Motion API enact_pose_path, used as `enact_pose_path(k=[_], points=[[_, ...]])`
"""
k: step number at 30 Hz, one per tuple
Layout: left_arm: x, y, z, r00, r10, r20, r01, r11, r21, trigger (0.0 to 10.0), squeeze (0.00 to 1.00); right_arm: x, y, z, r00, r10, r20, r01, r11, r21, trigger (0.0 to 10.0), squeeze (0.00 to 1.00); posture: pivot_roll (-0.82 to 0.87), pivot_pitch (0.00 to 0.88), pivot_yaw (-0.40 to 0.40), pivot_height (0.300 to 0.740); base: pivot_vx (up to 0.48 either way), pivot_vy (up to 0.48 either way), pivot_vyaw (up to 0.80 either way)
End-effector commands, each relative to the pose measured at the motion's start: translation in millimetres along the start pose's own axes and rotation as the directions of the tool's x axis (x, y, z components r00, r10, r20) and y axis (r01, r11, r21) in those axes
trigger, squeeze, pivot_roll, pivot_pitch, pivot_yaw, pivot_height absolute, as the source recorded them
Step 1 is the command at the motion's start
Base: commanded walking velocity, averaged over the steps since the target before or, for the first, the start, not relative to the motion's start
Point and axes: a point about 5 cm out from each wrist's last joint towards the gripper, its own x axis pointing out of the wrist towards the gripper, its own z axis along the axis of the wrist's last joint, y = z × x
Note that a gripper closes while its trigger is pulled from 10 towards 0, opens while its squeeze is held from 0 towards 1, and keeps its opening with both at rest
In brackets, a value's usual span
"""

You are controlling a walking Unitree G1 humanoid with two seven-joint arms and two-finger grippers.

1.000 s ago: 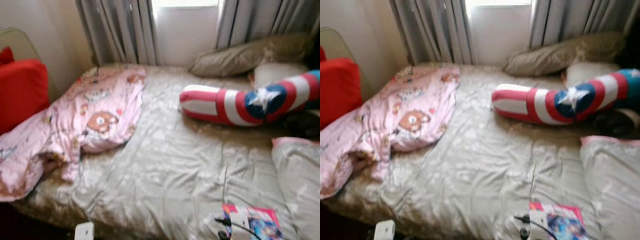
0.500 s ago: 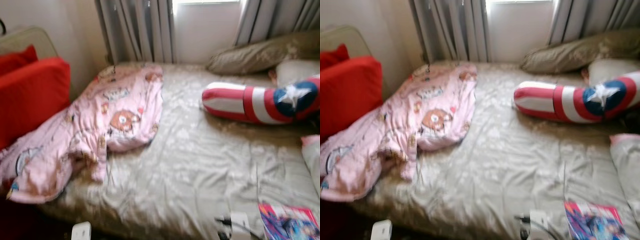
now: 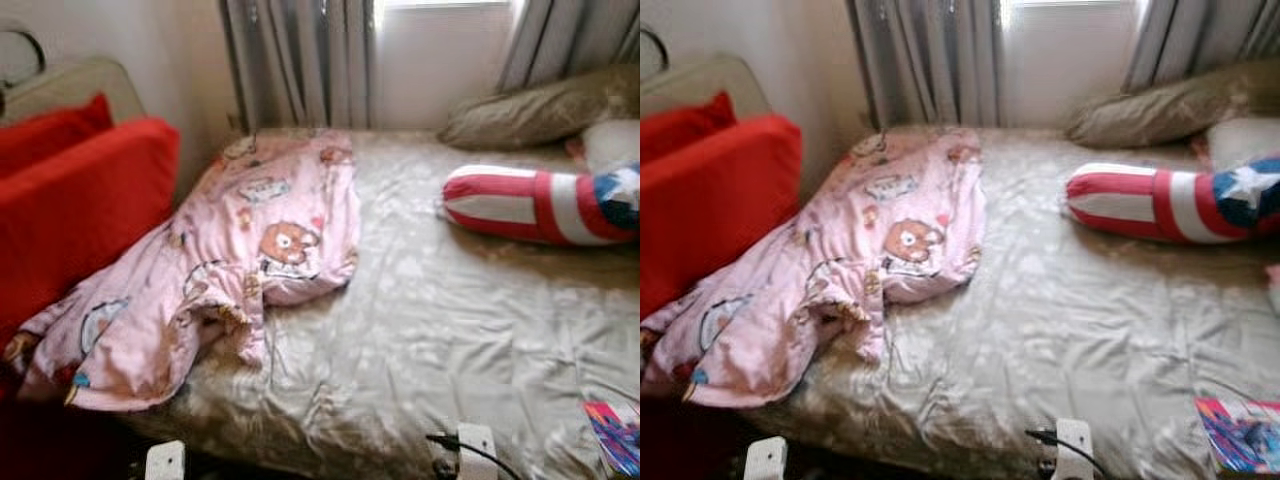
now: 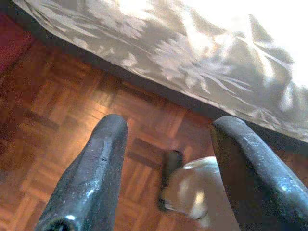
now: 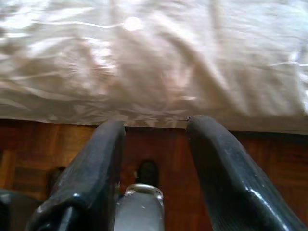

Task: Clean up the room

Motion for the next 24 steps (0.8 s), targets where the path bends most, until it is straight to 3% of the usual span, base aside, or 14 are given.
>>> enact_pose_path(k=[1,24], points=[[-2.6,10.4,-2.9,1.000,0.026,-0.014,-0.025,1.000,0.017,10.0,0.00,1.5,11.0,5.5,0.999,0.028,0.016,-0.028,1.000,0.000,10.0,0.00,0.07,0.000,0.029,0.740,0.000,0.480,0.00],[-5.3,13.8,-8.8,0.999,0.030,-0.020,-0.029,1.000,0.009,10.0,0.00,1.2,9.9,4.2,0.999,0.031,0.012,-0.031,0.999,-0.013,10.0,0.00,0.08,0.000,0.024,0.740,0.000,0.480,0.00]])
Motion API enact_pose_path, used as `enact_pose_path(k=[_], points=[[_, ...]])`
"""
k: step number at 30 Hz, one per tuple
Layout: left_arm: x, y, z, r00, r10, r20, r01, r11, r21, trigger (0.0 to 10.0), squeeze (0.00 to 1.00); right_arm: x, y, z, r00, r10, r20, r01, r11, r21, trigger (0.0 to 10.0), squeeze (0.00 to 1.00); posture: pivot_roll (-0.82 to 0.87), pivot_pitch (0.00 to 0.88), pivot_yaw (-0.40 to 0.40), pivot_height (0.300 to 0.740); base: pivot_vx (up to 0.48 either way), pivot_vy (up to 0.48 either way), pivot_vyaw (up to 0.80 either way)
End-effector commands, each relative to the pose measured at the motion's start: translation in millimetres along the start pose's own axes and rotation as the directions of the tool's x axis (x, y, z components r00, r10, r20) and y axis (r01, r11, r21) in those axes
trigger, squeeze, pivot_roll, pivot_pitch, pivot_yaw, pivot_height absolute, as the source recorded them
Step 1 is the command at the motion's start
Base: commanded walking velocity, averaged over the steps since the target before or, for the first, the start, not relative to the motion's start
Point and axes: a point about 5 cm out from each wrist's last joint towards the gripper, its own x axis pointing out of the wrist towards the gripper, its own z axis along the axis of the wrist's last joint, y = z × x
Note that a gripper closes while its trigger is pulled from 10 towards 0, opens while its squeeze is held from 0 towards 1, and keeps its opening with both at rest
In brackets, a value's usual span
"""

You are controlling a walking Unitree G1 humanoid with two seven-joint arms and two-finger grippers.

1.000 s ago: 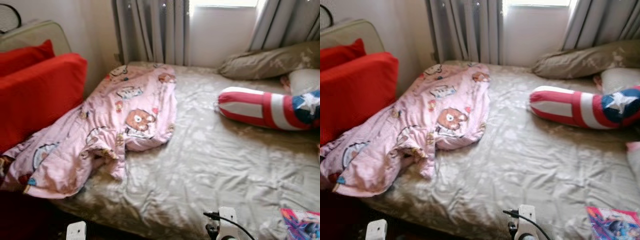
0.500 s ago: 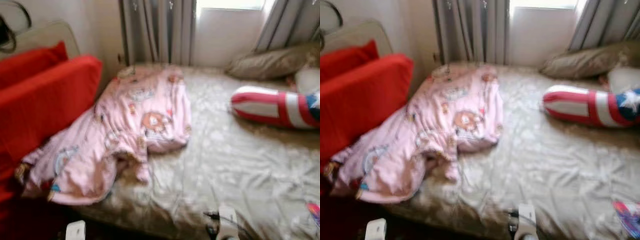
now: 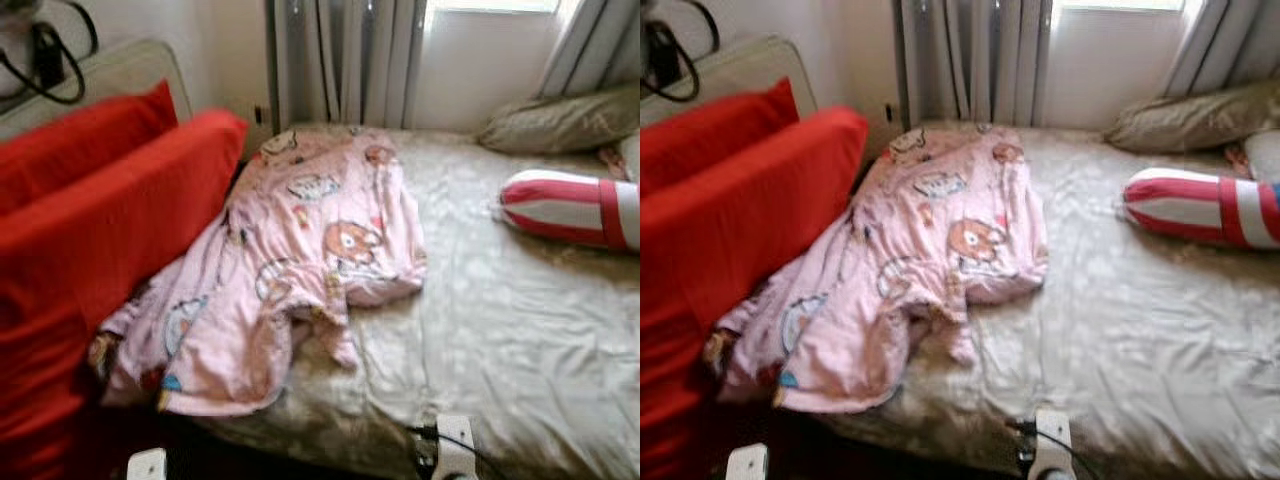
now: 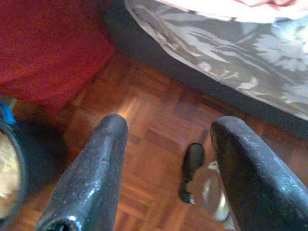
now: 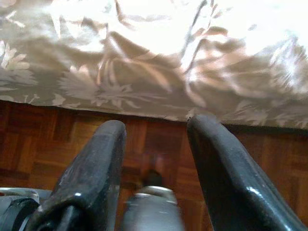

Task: Clean up the room

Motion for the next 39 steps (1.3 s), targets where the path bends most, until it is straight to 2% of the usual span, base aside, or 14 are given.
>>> enact_pose_path(k=[1,6,23,30,39], points=[[0.3,-6.1,-3,1.000,-0.019,-0.010,0.019,1.000,0.013,10.0,0.00,-1.4,-7.1,-4,1.000,-0.019,-0.013,0.019,1.000,0.000,10.0,0.00,0.08,0.000,0.024,0.740,0.000,0.480,0.00],[0.0,-6.6,-4,1.000,-0.018,-0.011,0.018,0.999,0.031,10.0,0.00,-1.0,-6.3,-3,1.000,-0.017,-0.009,0.017,1.000,0.000,10.0,0.00,0.08,0.000,0.024,0.740,0.000,0.165,0.00],[-1.9,-12.1,-12,0.999,-0.032,-0.019,0.032,0.999,0.010,10.0,0.00,-1.4,-5.7,-5,1.000,-0.007,-0.016,0.007,1.000,-0.018,10.0,0.00,0.08,0.000,0.026,0.740,0.000,0.000,0.00],[-2.2,-14.3,-14,0.999,-0.031,-0.022,0.031,1.000,0.000,10.0,0.00,-1.2,-1.8,-4,1.000,0.015,-0.003,-0.016,1.000,-0.019,10.0,0.00,0.07,0.000,0.032,0.740,0.179,0.000,0.69],[-2.4,-12.3,-14,0.999,-0.031,-0.018,0.031,1.000,-0.004,10.0,0.00,-1.3,-1.4,-4,1.000,0.014,0.000,-0.014,1.000,-0.004,10.0,0.00,0.07,0.000,0.033,0.740,0.066,0.000,0.00]])
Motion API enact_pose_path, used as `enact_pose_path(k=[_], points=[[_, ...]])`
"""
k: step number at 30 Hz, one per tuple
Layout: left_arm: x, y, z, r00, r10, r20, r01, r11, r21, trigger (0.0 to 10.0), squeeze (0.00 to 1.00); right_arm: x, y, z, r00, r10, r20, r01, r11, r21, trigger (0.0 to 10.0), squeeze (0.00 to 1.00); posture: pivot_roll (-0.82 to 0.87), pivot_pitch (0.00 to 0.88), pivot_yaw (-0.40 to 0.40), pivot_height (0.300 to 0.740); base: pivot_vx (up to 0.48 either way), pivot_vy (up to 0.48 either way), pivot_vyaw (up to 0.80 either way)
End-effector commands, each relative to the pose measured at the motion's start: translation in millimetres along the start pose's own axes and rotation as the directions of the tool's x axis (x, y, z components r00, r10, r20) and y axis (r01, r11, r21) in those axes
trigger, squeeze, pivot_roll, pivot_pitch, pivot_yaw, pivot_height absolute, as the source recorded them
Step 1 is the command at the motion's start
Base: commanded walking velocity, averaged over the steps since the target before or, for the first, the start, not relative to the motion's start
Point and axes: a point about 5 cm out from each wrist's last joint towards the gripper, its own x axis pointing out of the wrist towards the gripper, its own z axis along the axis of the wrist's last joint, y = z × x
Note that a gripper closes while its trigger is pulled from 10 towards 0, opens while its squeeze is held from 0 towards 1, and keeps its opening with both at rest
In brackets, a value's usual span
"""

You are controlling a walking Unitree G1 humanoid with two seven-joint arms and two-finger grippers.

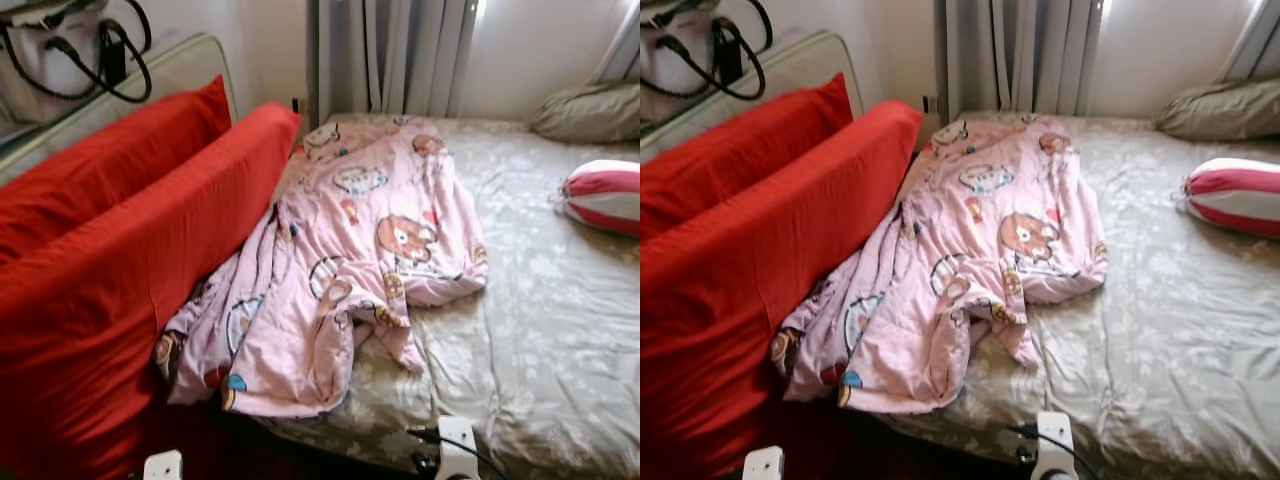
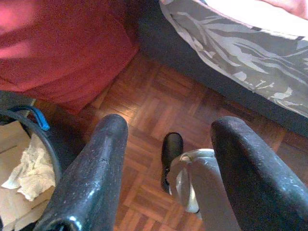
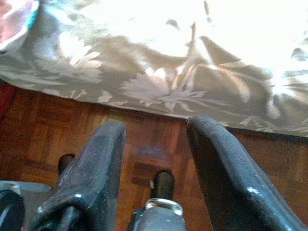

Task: Clean up the room

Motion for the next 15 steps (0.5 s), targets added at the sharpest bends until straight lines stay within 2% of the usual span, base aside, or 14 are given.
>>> enact_pose_path(k=[1,7,11,14,15], points=[[-2.6,4.6,-6.2,1.000,0.010,-0.018,-0.010,1.000,-0.004,10.0,0.00,-0.2,1.7,-1.5,1.000,0.003,0.001,-0.003,1.000,0.015,10.0,0.00,0.07,0.000,0.033,0.740,0.000,0.000,0.00],[-2.9,6.2,-6.0,1.000,0.009,-0.016,-0.009,1.000,-0.005,10.0,0.00,0.1,4.6,0.2,1.000,0.026,0.012,-0.026,1.000,0.001,10.0,0.00,0.07,0.000,0.034,0.740,0.000,0.000,0.00],[-2.6,6.4,-4.7,1.000,0.006,-0.014,-0.006,1.000,-0.004,10.0,0.00,0.4,6.9,2.2,0.999,0.045,0.020,-0.045,0.998,-0.033,10.0,0.00,0.07,0.000,0.029,0.740,0.000,0.000,0.68],[-2.4,6.7,-3.8,1.000,0.005,-0.012,-0.006,1.000,-0.005,10.0,0.00,0.5,7.4,1.5,0.999,0.041,0.013,-0.041,0.999,-0.020,10.0,0.00,0.07,0.000,0.029,0.740,0.000,0.000,0.80],[-2.1,6.8,-2.7,1.000,0.004,-0.010,-0.004,1.000,-0.006,10.0,0.00,0.5,6.3,2.2,0.999,0.033,0.019,-0.033,0.999,0.008,10.0,0.00,0.07,0.000,0.029,0.740,0.000,0.000,0.00]])
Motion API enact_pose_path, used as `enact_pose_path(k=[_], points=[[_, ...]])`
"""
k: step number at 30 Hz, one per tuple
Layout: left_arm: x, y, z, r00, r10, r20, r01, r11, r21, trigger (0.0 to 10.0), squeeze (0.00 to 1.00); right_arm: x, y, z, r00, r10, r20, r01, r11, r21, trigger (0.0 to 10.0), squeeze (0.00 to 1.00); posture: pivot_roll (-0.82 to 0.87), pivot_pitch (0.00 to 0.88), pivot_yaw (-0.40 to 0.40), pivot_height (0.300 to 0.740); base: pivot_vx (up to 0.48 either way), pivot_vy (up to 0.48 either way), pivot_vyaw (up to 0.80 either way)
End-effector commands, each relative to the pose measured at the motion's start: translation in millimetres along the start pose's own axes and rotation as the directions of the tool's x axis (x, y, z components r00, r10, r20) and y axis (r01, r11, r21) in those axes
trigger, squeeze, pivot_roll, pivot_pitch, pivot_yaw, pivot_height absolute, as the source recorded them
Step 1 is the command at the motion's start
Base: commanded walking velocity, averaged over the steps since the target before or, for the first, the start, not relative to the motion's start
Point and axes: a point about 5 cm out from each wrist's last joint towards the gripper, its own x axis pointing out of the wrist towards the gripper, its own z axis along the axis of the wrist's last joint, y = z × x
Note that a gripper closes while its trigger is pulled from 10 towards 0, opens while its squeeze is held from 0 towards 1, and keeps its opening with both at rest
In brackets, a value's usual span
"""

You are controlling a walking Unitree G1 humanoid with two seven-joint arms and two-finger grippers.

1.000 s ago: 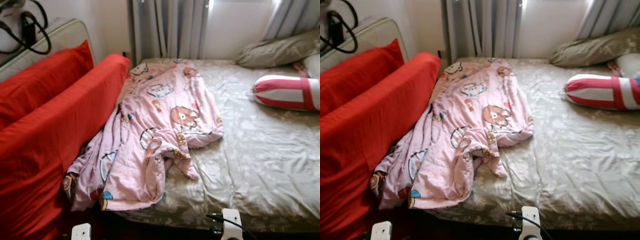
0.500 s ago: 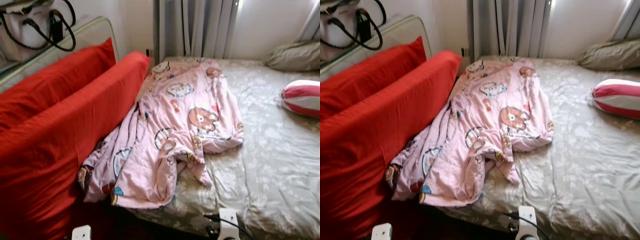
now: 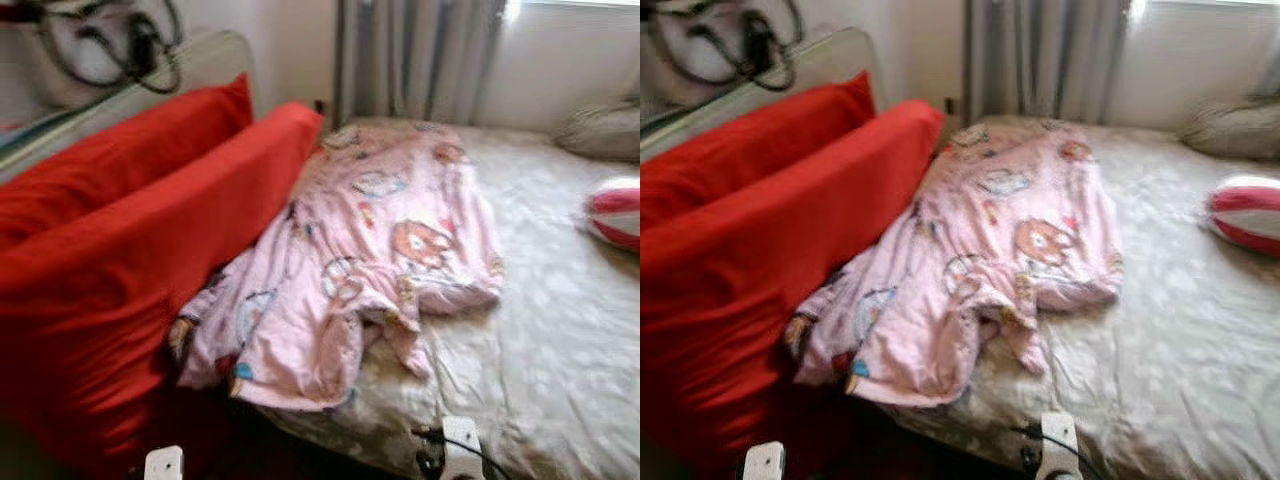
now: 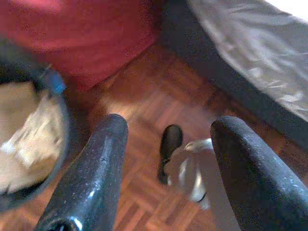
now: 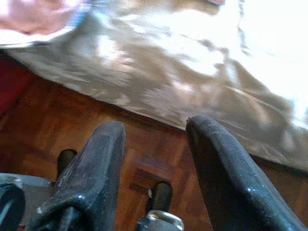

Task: Clean up the room

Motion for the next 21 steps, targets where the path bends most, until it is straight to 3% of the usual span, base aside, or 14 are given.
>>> enact_pose_path(k=[1,7,21], points=[[-0.7,4.0,0,1.000,0.011,-0.004,-0.011,1.000,-0.003,10.0,0.00,0.6,3.2,2,1.000,0.006,0.008,-0.006,1.000,0.017,10.0,0.00,0.07,0.000,0.029,0.740,0.000,0.000,0.00],[0.1,4.6,3,1.000,0.009,0.001,-0.009,1.000,-0.007,10.0,0.00,0.8,2.0,3,1.000,-0.002,0.016,0.001,0.999,0.034,10.0,0.00,0.07,0.000,0.029,0.740,0.000,0.000,0.00],[2.6,-7.1,4,1.000,-0.010,0.006,0.010,1.000,0.000,10.0,0.00,1.0,1.9,4,1.000,-0.001,0.012,0.000,1.000,0.031,10.0,0.00,0.07,0.000,0.029,0.740,0.226,0.000,0.00]])
